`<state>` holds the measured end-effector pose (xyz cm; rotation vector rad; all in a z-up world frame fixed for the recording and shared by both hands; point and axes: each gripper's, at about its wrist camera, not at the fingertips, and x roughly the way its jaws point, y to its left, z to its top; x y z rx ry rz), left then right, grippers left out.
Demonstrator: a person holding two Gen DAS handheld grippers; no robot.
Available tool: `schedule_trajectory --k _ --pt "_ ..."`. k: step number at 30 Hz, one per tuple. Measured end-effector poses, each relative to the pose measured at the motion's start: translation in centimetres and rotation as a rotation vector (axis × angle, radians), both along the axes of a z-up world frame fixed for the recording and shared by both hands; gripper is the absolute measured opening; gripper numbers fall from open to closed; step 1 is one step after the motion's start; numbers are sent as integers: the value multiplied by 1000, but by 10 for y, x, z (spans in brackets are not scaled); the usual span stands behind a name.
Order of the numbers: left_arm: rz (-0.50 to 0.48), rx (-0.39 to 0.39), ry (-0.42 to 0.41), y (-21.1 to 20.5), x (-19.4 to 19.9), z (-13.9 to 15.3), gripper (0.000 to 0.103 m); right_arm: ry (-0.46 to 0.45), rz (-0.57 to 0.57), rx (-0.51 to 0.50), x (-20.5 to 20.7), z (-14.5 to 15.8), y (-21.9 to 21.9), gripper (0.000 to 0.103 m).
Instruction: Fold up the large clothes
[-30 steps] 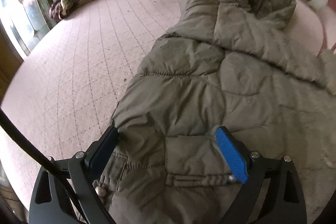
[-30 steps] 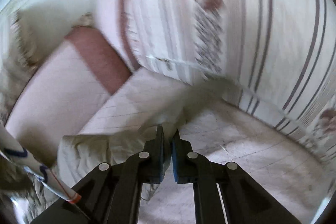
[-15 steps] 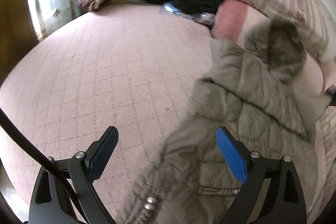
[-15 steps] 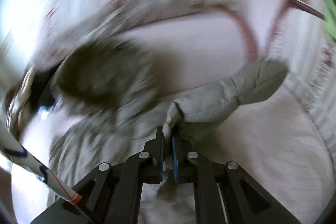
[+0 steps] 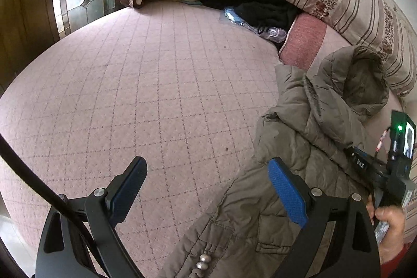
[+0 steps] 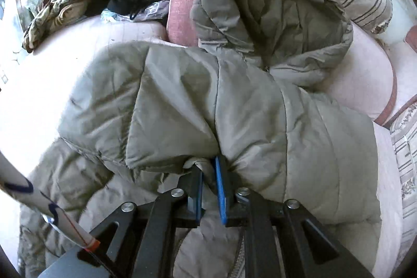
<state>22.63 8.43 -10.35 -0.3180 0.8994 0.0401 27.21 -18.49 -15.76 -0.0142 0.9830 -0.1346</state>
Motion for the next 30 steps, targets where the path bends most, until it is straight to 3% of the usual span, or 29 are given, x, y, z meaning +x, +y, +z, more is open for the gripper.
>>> schedule_trajectory --k 9,15,18,19,21,25,30 --pt "5 -4 20 0 3 -4 94 -13 44 -34 -24 33 -12 13" --pt "-2 1 24 -1 2 -6 94 33 62 -259 -4 18 14 19" --pt "6 0 23 1 4 -6 94 108 104 -357 17 -4 29 39" --pt "10 -2 25 3 5 -7 94 110 120 -396 19 -8 34 55" --pt "15 -17 35 7 7 -8 94 82 142 -472 18 -6 40 62" --pt "26 -42 39 14 7 -7 94 -2 194 -417 -7 26 38 72" --pt "36 -45 43 17 3 -7 94 -95 143 -165 -39 76 6 77"
